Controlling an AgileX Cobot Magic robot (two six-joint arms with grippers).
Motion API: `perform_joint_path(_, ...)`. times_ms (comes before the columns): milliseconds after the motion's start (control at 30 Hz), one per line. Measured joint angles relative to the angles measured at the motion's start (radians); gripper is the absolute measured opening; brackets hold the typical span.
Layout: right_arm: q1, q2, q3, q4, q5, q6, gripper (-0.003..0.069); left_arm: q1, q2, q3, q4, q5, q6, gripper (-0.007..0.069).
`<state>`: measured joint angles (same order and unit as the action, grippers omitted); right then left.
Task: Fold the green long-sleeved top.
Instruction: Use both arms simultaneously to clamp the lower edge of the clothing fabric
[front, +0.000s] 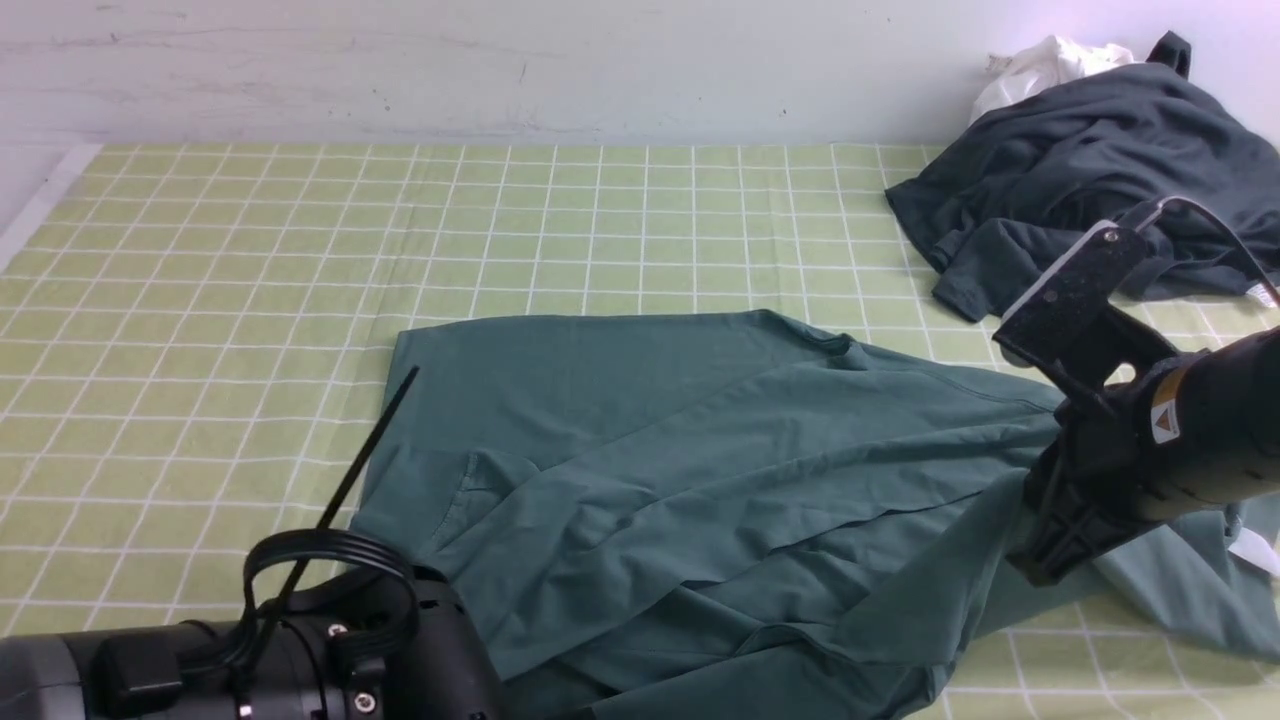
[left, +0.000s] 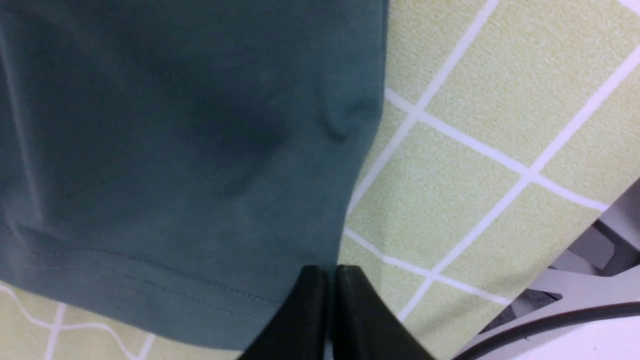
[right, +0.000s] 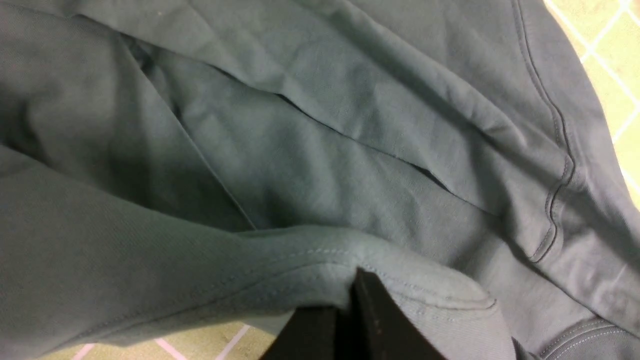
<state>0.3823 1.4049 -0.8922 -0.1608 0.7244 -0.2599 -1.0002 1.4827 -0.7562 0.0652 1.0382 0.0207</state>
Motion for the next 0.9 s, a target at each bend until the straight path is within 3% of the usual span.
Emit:
perform_joint_path(233,0.0,0.0,0.0,0.001,0.0,0.0,0.0008,0.0,0.032,0.0,0.0,0.001,0.004,0.0044)
perform_joint_path(567,0.0,0.0,0.0,0.001,0.0,0.0,0.0008,0.0,0.149,0.0,-0.026,-0.012,0.027,0.0269)
perform_joint_path(900,0.0,0.0,0.0,0.004,0.0,0.0,0.0008,0.0,0.181,-0.004,0.004,0.004,0.031,0.0246)
